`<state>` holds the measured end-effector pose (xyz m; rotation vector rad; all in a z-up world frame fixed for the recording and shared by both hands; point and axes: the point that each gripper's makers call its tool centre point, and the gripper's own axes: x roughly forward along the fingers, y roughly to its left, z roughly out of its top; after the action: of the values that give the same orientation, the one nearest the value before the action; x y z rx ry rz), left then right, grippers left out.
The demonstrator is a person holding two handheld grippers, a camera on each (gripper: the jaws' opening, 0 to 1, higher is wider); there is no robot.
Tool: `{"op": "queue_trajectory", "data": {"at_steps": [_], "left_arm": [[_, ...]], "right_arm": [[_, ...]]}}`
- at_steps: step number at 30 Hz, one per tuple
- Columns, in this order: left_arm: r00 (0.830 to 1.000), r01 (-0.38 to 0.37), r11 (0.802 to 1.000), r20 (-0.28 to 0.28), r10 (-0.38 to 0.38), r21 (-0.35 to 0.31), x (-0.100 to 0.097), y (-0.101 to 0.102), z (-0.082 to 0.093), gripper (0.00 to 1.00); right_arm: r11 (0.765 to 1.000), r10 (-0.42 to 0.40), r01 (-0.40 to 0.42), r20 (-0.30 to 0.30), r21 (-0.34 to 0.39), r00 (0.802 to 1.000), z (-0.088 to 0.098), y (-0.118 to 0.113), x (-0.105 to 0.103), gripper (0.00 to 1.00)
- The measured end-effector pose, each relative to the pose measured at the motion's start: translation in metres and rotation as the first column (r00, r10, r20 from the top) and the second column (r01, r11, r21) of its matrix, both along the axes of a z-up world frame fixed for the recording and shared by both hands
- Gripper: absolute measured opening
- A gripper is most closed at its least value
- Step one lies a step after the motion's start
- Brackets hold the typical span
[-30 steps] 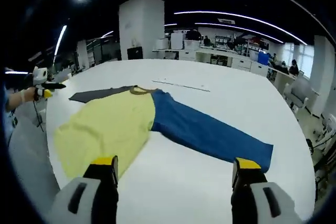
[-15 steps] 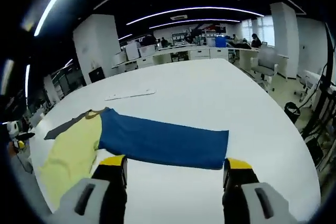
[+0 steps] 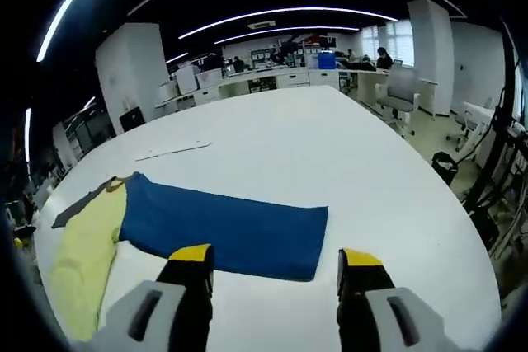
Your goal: Fold the garment on the visible template until the final outline fits inside the template.
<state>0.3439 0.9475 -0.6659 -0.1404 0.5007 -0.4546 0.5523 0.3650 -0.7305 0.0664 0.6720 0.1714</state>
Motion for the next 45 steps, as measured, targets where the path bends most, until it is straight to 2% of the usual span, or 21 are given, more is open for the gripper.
{"op": "queue_trajectory", "data": {"at_steps": [5,10,11,13,15,16,17,18,21,26,31,34,36,39,45], "left_arm": [[1.0,-0.017,1.0,-0.015,0.016,-0.017,-0.005,0.001,-0.004,0.83],[0.998,-0.06,0.996,-0.006,0.059,-0.069,-0.004,0.001,-0.003,0.82],[0.998,-0.06,0.996,-0.006,0.06,-0.068,-0.003,0.0,-0.004,0.82],[0.998,-0.059,0.995,-0.009,0.059,-0.079,-0.002,-0.004,-0.006,0.82],[0.998,-0.059,0.995,-0.008,0.059,-0.086,-0.001,-0.007,-0.007,0.82],[0.998,-0.059,0.994,-0.012,0.058,-0.089,-0.001,-0.008,-0.009,0.81],[0.998,-0.058,0.994,-0.016,0.057,-0.091,0.0,-0.009,-0.011,0.81],[0.998,-0.056,0.994,-0.016,0.055,-0.094,0.0,-0.01,-0.011,0.81],[0.999,-0.044,0.995,-0.021,0.042,-0.084,0.0,-0.013,-0.011,0.81],[0.999,-0.036,0.997,-0.018,0.035,-0.072,0.0,-0.012,-0.01,0.81],[0.999,-0.045,0.996,-0.008,0.044,-0.079,0.0,-0.008,-0.008,0.82],[0.999,-0.042,0.997,-0.014,0.041,-0.06,0.001,-0.005,-0.01,0.82],[0.999,-0.039,0.998,-0.021,0.039,-0.045,0.001,-0.002,-0.012,0.83],[0.999,-0.039,0.999,-0.034,0.038,-0.025,0.0,0.001,-0.016,0.82],[0.999,-0.027,0.999,-0.027,0.028,0.028,-0.001,0.005,-0.019,0.82]], "right_arm": [[0.999,-0.037,0.037,-0.033,0.007,0.999,-0.011,-0.007,0.004,0.49],[0.998,-0.035,0.032,-0.078,-0.047,0.996,-0.026,-0.015,-0.001,0.39],[0.995,-0.068,0.062,-0.085,-0.077,0.994,-0.027,-0.022,-0.004,0.35],[0.997,-0.033,0.03,-0.045,-0.075,0.998,-0.023,-0.016,0.002,0.29],[0.994,0.018,-0.027,-0.082,-0.11,0.996,-0.03,-0.013,-0.001,0.21],[0.992,0.041,-0.043,-0.017,-0.119,0.999,-0.023,-0.009,0.009,0.2],[0.993,0.022,-0.028,-0.051,-0.117,0.998,-0.025,-0.011,0.005,0.19],[0.994,0.012,-0.018,-0.055,-0.111,0.998,-0.024,-0.011,0.006,0.19],[0.994,0.006,-0.012,-0.056,-0.106,0.998,-0.022,-0.013,0.008,0.07],[0.991,0.025,-0.031,-0.043,-0.13,0.999,-0.016,-0.013,0.008,0.0],[0.992,0.028,-0.03,-0.018,-0.121,0.999,-0.004,-0.015,0.006,0.0],[0.987,0.075,-0.074,0.007,-0.14,0.997,0.008,-0.01,0.008,0.0],[0.984,0.117,-0.112,0.025,-0.137,0.993,0.018,0.0,0.01,0.0],[0.98,0.173,-0.162,0.091,-0.115,0.981,0.042,0.021,0.017,0.0],[0.962,0.27,-0.262,0.152,-0.072,0.951,0.071,0.062,0.033,0.0]]}}
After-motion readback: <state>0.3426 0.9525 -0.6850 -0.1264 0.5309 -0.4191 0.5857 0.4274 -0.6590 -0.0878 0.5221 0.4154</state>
